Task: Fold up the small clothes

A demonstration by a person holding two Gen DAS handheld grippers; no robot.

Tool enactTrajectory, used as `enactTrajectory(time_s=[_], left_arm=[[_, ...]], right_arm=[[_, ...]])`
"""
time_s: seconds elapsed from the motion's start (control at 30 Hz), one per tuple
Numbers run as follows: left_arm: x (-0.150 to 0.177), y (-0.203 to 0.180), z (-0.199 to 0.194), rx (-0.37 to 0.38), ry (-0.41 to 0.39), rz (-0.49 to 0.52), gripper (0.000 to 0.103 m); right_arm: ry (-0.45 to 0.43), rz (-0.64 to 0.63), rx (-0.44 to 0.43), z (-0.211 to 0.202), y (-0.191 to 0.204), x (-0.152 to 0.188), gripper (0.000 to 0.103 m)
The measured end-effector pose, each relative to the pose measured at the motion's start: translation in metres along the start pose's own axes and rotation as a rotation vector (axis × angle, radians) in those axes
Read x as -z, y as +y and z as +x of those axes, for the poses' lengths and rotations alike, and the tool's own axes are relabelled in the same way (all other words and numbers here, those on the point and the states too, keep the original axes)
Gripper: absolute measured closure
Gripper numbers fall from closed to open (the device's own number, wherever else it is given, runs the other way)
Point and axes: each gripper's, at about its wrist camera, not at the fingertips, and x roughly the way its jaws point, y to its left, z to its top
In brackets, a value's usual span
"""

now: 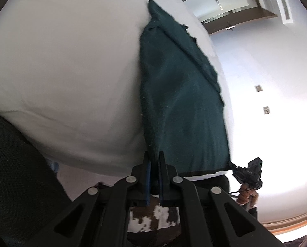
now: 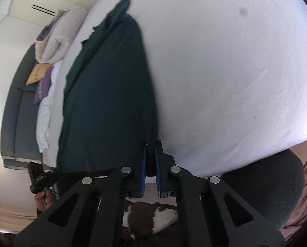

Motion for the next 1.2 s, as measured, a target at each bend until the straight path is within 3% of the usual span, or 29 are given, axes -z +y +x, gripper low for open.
enactTrajectory(time_s=[0.23,0.43,0.6,0.83,1.2], left_arm=[[-0.023,-0.021,-0.023,0.117,-0.085,0.002,0.098],[-0.067,-0.035,-0.036,0.183,-0.173,-0.006,0.098],[-0.106,-0.046,-0.032,0.216,-0.215,-0.012,0.098],[-0.187,-0.047,-0.002,0.238,-0.257,-0.074,0.098],[-0.309,-0.053,0.052,0.174,-0.292,-0.086,0.098]], right_arm=[[-0.109,-0.017,-0.176,-0.018,0.035,-0.027,0.096],[-0.174,-0.023,-0.244,-0.012,0.068,-0.075,0.096],[-0.209,-0.025,-0.246,0.006,0.098,-0.127,0.096],[-0.250,0.015,-0.233,0.050,0.125,-0.220,0.096],[-0.300,0.077,-0.179,0.114,0.129,-0.350,0.096]])
